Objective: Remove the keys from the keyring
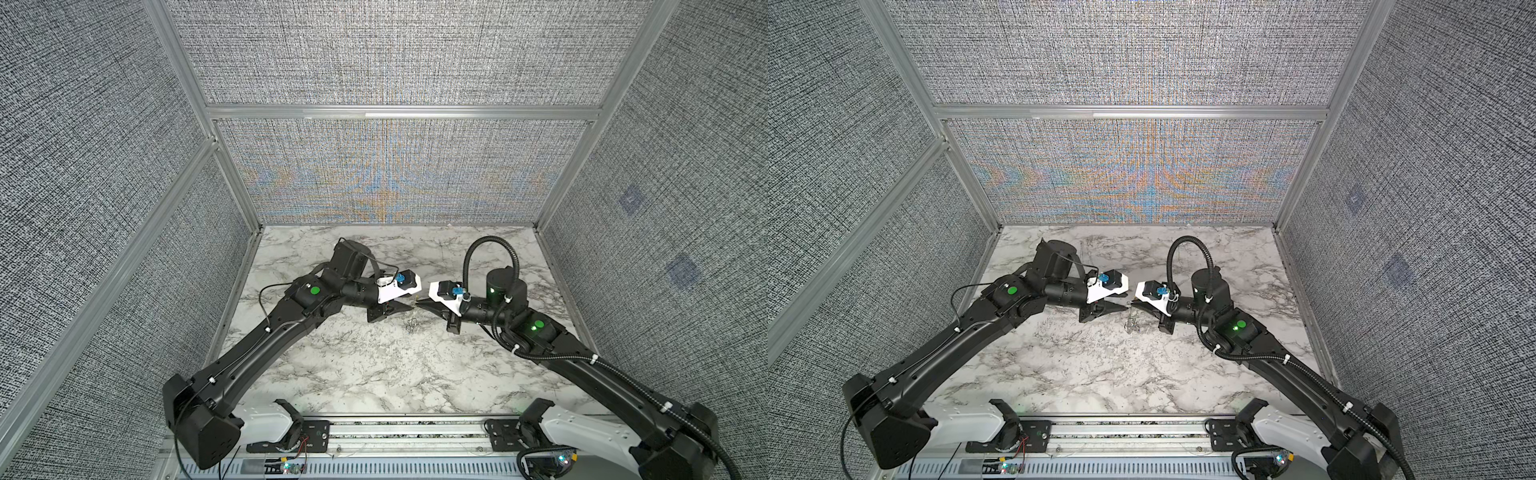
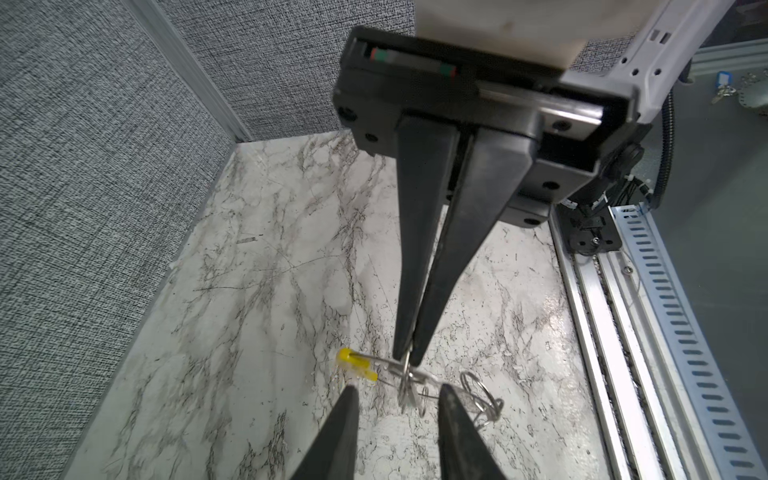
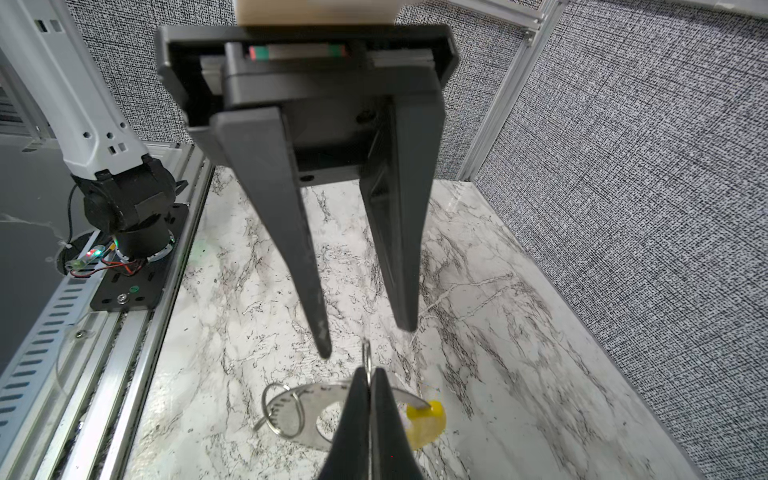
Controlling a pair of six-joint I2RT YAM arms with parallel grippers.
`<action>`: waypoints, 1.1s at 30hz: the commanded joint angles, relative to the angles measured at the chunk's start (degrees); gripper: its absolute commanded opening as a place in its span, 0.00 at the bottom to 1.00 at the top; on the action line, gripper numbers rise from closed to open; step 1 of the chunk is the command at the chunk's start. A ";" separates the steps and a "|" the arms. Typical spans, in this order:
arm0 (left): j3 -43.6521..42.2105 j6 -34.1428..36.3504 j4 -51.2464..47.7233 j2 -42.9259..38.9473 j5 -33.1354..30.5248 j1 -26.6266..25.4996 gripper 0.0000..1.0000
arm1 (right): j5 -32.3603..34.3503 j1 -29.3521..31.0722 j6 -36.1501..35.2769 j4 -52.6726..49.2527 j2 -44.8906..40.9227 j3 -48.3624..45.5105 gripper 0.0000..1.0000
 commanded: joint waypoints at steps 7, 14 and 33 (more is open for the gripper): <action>-16.19 -11.53 25.50 -9.64 -4.35 1.32 0.42 | 2.31 0.16 9.98 12.32 -0.75 -2.67 0.00; -27.50 -16.28 42.42 -13.75 -7.38 0.23 0.42 | 4.34 1.50 14.04 13.97 -0.54 -2.51 0.00; -37.42 -19.10 57.97 -13.97 -11.60 -3.13 0.44 | 9.95 3.83 16.92 11.13 -0.14 0.29 0.00</action>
